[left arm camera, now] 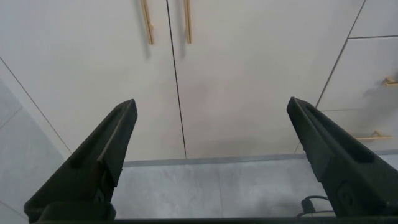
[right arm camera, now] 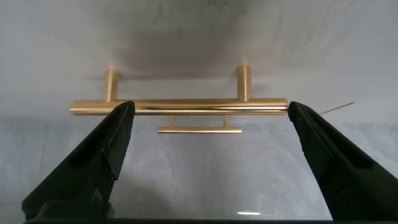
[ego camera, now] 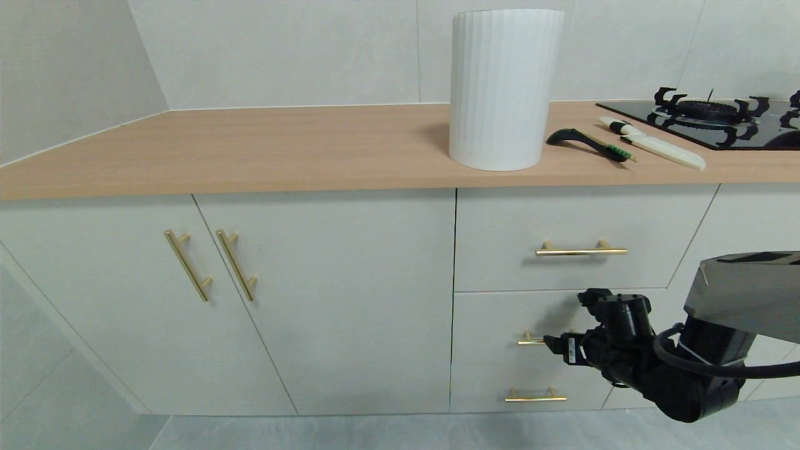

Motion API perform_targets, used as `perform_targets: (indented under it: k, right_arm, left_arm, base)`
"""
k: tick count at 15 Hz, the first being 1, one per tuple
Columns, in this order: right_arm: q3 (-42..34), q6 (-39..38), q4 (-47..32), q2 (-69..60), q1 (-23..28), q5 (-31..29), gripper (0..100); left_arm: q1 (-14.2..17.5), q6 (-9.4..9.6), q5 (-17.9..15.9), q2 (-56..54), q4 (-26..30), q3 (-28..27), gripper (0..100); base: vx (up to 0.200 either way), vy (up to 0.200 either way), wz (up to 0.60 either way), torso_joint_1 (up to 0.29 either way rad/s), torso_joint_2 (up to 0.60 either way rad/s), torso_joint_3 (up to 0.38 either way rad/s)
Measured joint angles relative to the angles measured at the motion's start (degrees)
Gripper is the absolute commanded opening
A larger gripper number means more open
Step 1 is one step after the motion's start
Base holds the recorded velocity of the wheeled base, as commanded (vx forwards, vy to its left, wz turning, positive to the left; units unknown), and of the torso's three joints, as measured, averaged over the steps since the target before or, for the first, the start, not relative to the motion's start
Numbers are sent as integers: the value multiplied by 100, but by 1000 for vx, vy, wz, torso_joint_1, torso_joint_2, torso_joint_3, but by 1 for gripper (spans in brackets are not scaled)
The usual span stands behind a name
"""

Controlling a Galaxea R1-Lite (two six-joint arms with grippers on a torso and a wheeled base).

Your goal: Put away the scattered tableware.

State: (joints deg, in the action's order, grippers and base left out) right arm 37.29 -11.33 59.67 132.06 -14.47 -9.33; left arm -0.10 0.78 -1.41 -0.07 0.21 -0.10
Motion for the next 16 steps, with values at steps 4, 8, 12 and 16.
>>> perform_targets:
  k: [4, 8, 12, 16]
  right_arm:
    - [232, -94, 205, 252, 108, -121, 100]
    - [330, -99, 599, 540, 113, -277, 100]
    - [325, -82, 579, 639, 116, -277, 100]
    - [278, -82, 456, 625, 113, -274, 100]
  left_arm:
    - [0, 1, 0, 0, -2, 0, 100]
    - [2, 1, 0, 0, -2, 0, 100]
    - [2, 1, 0, 0, -2, 0, 100]
    - [0, 0, 0, 0, -2, 0, 100]
  base:
    - [0, 0, 0, 0, 0, 0]
    - [0, 0, 0, 0, 0, 0]
    - [0, 0, 0, 0, 0, 0]
    - [0, 0, 0, 0, 0, 0]
